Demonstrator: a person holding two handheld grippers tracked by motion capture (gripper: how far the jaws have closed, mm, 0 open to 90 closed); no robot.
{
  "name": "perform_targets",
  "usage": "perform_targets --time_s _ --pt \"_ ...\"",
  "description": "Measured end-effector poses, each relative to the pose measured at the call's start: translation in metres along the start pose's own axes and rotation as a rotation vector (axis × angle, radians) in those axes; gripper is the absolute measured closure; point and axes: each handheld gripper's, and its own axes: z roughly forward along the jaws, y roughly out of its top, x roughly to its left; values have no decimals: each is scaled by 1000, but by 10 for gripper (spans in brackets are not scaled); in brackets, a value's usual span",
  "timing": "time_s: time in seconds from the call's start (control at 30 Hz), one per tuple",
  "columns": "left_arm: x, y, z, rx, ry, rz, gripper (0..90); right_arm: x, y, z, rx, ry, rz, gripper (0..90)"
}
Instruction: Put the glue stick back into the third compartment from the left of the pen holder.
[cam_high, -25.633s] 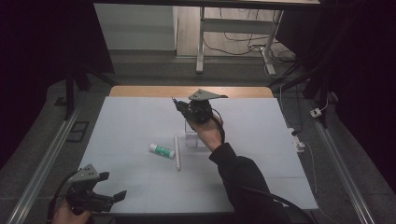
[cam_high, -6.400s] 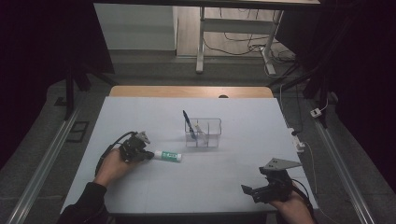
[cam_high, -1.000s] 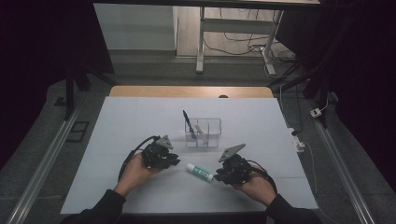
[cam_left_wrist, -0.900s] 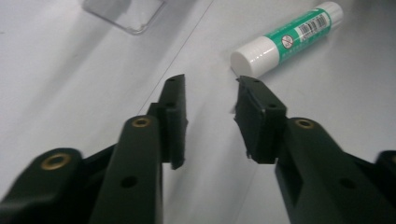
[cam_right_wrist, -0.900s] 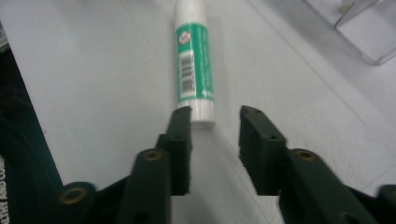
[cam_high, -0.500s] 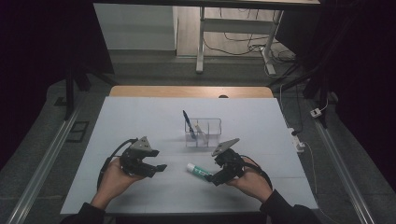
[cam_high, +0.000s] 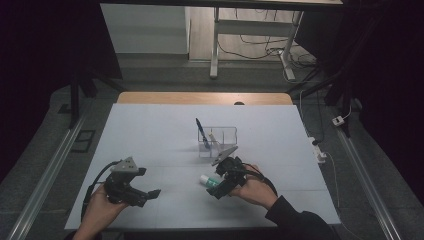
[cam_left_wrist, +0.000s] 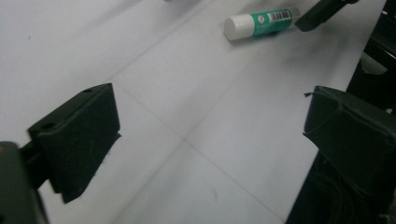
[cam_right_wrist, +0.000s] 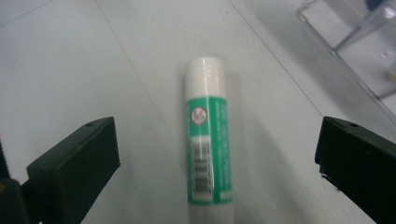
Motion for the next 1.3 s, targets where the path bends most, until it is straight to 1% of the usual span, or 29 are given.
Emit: perform_targets --time_s 0.03,0.13,0.23,0.27,0.33,0.4,0.43,0.47,0.5,0.53,0.57,0.6,0.63,0.67,0.7,0.73,0.8,0.83,0.87,0.9,0.93,0.97,1.0,1.03,1.07,1.1,1.2,1.23,1.3 --pt "0 -4 -2 -2 0 -8 18 0 2 3 3 3 -11 0" --pt "-2 -14 -9 -14 10 -27 0 1 7 12 14 6 -17 0" --pt "-2 -24 -17 -43 15 -51 0 1 11 20 35 9 -19 0" --pt "-2 -27 -20 -53 23 -59 0 2 12 22 41 6 -21 0" --pt "-2 -33 -24 -60 32 -67 0 2 15 27 60 -6 -24 0" --pt "-2 -38 -28 -62 42 -76 0 2 16 32 64 2 -20 2" --pt "-2 -41 -30 -61 53 -77 0 2 17 33 74 -2 -34 7" --pt "-2 -43 -32 -60 62 -77 0 3 18 35 75 -3 -30 32" --pt "-3 -44 -35 -68 70 -81 0 2 18 37 81 -6 -44 64" --pt "-3 -46 -37 -77 77 -82 0 3 19 38 78 -2 -34 89" --pt "-3 -47 -39 -76 87 -80 0 2 20 39 86 -7 -45 135" --pt "-4 -48 -40 -73 95 -82 0 3 21 39 96 -21 -42 192" --pt "-4 -49 -42 -77 98 -84 0 2 21 40 93 -5 -48 232" --pt "-3 -49 -43 -78 100 -86 0 2 21 39 98 -14 -62 266" --pt "-3 -50 -43 -77 101 -87 0 2 22 39 101 -33 -62 319" --pt "-3 -50 -43 -78 101 -89 0 2 22 38 100 -28 -63 376" --pt "-3 -50 -43 -77 100 -89 0 1 23 37 89 -16 -52 451" --pt "-3 -50 -43 -75 98 -88 0 0 23 36 89 -14 -54 492" --pt "-3 -50 -43 -75 98 -87 0 1 23 36 93 -20 -68 527" --pt "-3 -50 -43 -74 98 -87 0 1 23 36 91 -20 -72 557" --pt "-3 -50 -43 -73 99 -87 0 1 23 35 95 -12 -89 604" --pt "-3 -50 -43 -72 101 -88 0 2 24 35 95 1 -82 642" --pt "-2 -50 -43 -72 103 -88 0 2 24 34 100 0 -110 645" --pt "-2 -51 -44 -71 104 -88 0 4 24 35 98 -5 -106 647" --pt "-2 -51 -44 -69 109 -87 0 5 24 35 98 -6 -104 649" --pt "-2 -51 -45 -68 112 -87 0 3 23 34 102 -7 -115 651" --pt "-1 -53 -46 -69 116 -88 0 3 23 34 101 -6 -110 654" --pt "-1 -53 -47 -69 118 -88 0 5 23 34 94 -7 -99 655" --pt "-1 -53 -47 -68 121 -88 0 5 22 32 78 -14 -116 655"
